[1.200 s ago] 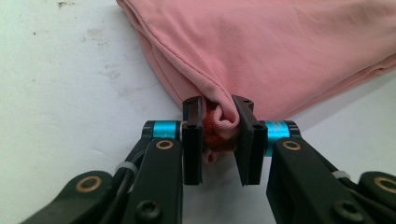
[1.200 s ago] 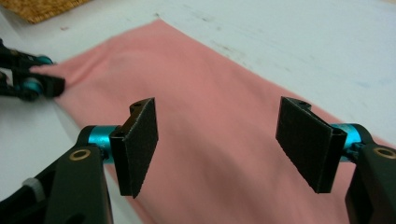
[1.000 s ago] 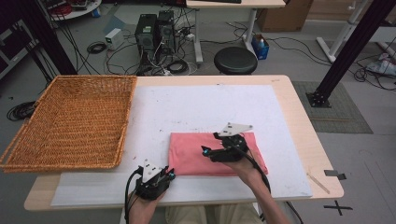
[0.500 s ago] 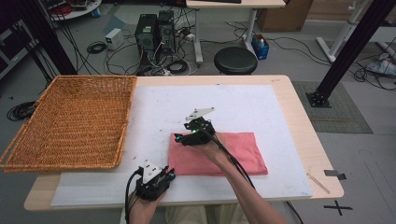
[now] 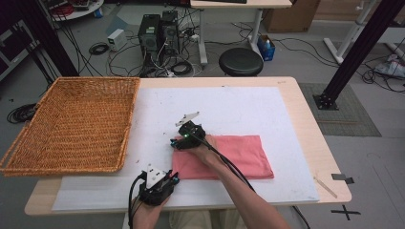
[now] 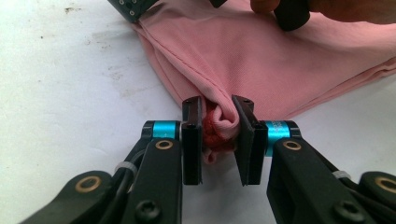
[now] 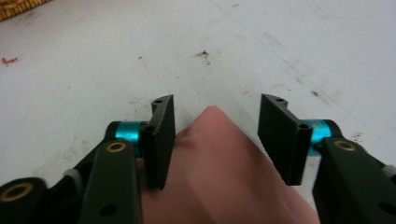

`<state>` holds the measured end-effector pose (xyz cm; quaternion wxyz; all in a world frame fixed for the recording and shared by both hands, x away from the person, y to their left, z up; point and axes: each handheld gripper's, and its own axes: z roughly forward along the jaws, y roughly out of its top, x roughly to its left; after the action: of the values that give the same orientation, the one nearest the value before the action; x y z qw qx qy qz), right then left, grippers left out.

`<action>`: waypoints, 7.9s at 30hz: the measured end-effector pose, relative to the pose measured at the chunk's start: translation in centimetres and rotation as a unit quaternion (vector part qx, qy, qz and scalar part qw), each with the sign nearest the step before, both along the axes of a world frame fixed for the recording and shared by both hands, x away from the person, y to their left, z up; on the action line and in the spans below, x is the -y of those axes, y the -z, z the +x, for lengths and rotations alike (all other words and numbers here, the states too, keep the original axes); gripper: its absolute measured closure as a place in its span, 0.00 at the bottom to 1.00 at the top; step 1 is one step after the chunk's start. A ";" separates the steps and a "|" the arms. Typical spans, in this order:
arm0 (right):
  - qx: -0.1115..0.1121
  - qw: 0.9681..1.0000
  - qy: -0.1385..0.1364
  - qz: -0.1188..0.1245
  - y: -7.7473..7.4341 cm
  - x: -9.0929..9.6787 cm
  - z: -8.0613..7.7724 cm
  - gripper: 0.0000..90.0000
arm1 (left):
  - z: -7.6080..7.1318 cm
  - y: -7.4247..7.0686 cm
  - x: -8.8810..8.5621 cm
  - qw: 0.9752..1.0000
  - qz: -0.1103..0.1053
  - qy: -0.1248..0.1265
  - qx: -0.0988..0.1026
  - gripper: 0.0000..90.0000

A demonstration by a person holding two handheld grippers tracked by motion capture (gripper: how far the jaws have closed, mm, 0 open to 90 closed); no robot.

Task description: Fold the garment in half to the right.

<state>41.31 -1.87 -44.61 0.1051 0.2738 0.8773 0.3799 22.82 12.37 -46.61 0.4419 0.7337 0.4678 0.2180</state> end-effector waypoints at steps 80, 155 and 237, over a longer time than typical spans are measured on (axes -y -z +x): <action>0.057 0.996 -0.026 0.061 -4.9 2.1 -1.7 0.96 | -0.7 -4.7 0.5 0.996 -0.051 0.018 0.072 0.84; 0.045 0.983 0.150 0.100 -2.3 20.7 -2.3 0.68 | 3.6 -2.3 19.3 0.988 -0.016 0.151 -0.004 0.80; 0.068 0.981 0.158 0.083 -1.4 23.3 -11.1 0.25 | 3.9 -5.9 3.6 0.996 -0.004 0.012 0.085 0.34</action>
<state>30.17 -25.17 -43.18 0.2005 0.3906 0.7789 0.4478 26.76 8.76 -40.72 0.4856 0.7165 0.4203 0.2721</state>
